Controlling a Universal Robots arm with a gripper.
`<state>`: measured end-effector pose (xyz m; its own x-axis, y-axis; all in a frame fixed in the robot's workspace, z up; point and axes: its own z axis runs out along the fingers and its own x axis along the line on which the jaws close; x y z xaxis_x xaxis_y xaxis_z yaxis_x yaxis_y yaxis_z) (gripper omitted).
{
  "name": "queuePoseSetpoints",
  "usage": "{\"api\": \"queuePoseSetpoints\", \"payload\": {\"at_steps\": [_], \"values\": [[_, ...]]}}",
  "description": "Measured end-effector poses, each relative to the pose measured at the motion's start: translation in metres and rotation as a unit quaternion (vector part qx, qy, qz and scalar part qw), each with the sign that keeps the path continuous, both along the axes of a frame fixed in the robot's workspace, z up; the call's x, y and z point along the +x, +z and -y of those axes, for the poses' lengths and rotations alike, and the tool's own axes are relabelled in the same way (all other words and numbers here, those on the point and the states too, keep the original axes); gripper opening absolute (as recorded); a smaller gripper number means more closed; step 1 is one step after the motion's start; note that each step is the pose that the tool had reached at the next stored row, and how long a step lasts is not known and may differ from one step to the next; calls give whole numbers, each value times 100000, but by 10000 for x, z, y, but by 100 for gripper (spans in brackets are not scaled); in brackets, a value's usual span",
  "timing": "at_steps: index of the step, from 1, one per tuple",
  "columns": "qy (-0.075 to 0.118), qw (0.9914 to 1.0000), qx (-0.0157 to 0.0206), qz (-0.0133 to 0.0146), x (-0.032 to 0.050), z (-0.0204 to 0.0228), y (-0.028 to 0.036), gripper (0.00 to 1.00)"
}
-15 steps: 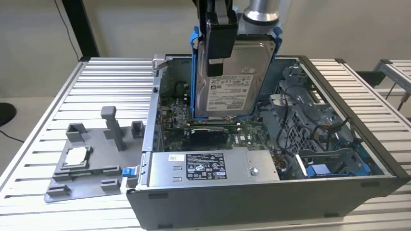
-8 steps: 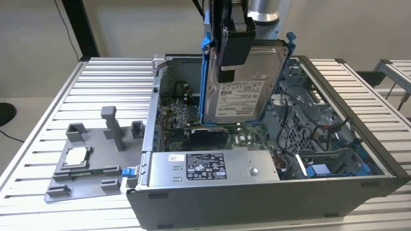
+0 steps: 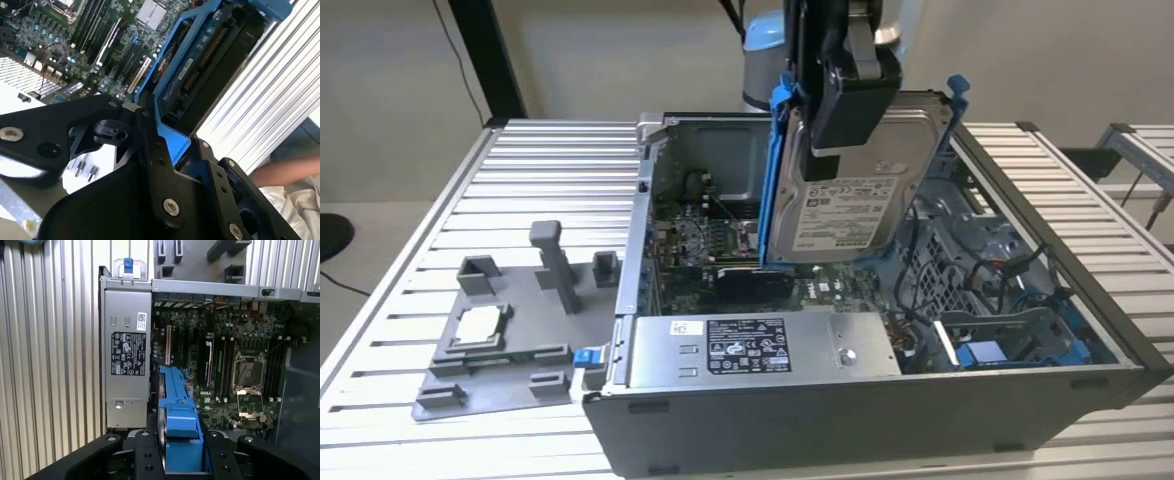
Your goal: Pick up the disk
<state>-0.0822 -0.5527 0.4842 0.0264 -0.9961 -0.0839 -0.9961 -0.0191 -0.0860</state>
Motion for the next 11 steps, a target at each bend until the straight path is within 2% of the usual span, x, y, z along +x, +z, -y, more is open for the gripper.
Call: {"api": "queuePoseSetpoints", "payload": {"at_steps": [11], "values": [[-2,100000,5,2,398,32,-25,0]]}}
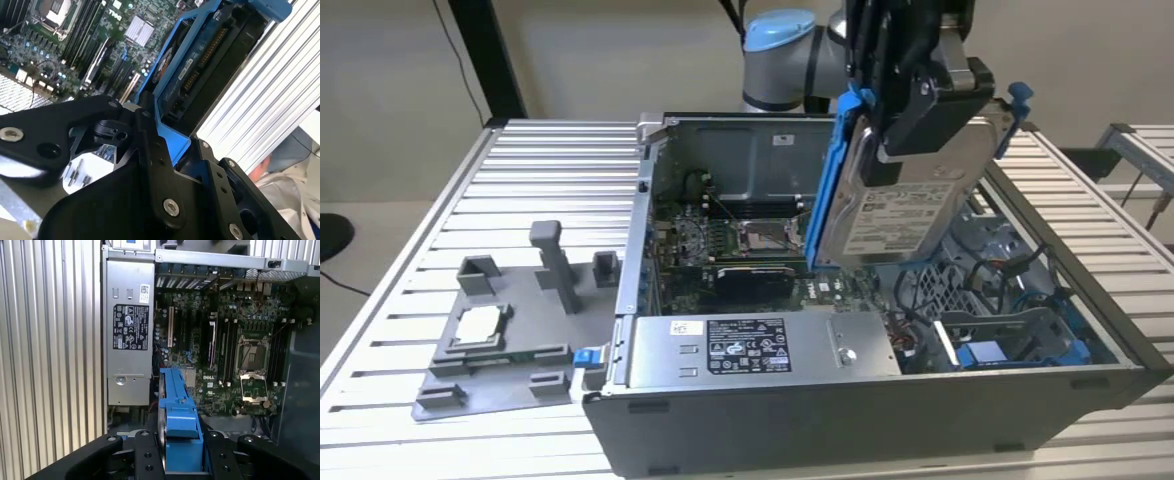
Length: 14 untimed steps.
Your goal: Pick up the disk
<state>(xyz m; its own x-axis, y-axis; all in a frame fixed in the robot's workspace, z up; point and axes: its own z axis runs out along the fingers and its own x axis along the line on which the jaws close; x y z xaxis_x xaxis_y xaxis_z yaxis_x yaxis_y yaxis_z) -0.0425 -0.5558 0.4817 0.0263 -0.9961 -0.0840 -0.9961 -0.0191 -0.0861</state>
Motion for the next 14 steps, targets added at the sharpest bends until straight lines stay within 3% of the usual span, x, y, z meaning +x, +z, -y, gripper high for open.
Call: {"api": "queuePoseSetpoints", "payload": {"at_steps": [14], "values": [[-148,100000,-11,0,411,27,-47,0]]}}
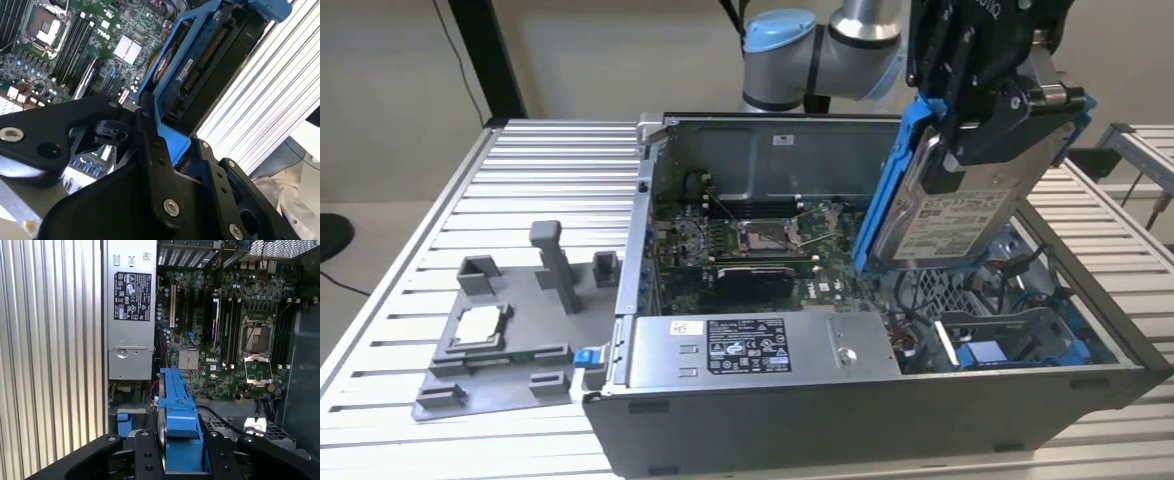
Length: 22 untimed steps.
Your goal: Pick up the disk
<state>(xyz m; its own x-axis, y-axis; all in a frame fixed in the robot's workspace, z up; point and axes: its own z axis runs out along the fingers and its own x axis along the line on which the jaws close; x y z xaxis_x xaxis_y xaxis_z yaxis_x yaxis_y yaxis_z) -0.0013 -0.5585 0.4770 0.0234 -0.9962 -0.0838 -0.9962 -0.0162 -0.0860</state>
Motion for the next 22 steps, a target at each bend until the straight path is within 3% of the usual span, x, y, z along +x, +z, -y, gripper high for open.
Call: {"api": "queuePoseSetpoints", "payload": {"at_steps": [5,22], "values": [[-27,100000,6,2,121,37,-29,0],[-101,100000,9,3,448,251,-125,0]]}}
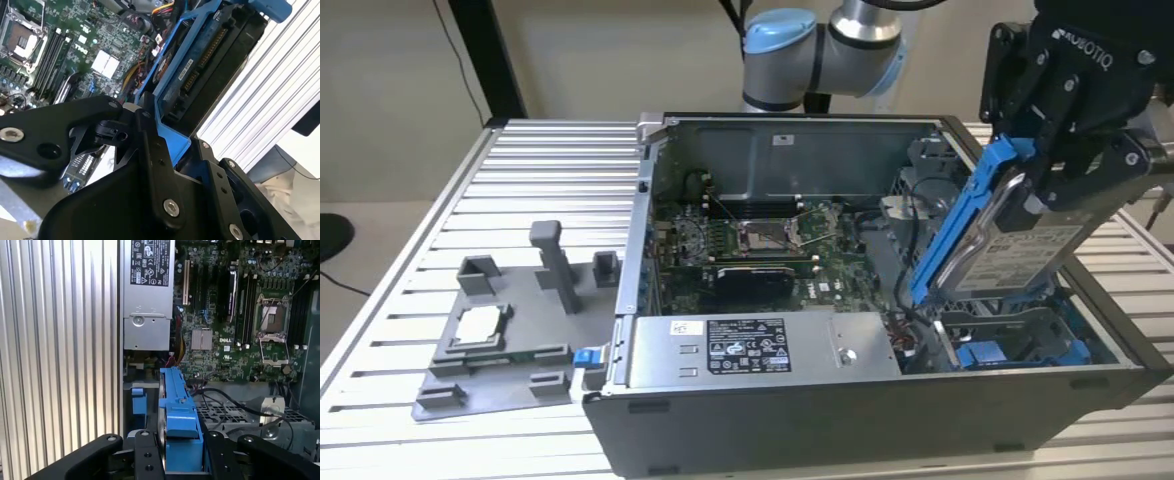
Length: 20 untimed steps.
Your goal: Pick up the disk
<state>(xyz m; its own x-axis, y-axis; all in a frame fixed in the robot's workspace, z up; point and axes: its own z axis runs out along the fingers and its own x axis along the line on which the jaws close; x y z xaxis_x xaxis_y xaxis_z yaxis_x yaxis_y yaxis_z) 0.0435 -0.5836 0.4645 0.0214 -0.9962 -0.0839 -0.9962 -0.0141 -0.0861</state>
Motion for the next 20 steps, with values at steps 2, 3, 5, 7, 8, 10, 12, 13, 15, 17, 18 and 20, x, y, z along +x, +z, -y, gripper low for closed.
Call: {"api": "queuePoseSetpoints", "payload": {"at_steps": [2,3,5,7,8,10,12,13,15,17,18,20], "values": [[-2,100000,-7,0,42,26,-11,0],[-3,100000,-5,-1,64,39,-16,0],[-5,100000,-6,-2,106,65,-28,0],[-6,100000,-6,-1,149,91,-40,0],[-8,100000,-9,-2,170,104,-46,0],[-12,100000,-8,-3,211,130,-59,0],[-14,100000,-5,-1,257,150,-69,0],[-15,100000,-5,-2,282,156,-74,0],[-21,100000,-2,-1,324,157,-84,0],[-18,100000,-18,-7,340,157,-89,0],[-26,100000,-16,-3,340,157,-90,0],[-28,100000,-10,-2,340,157,-92,0]]}}
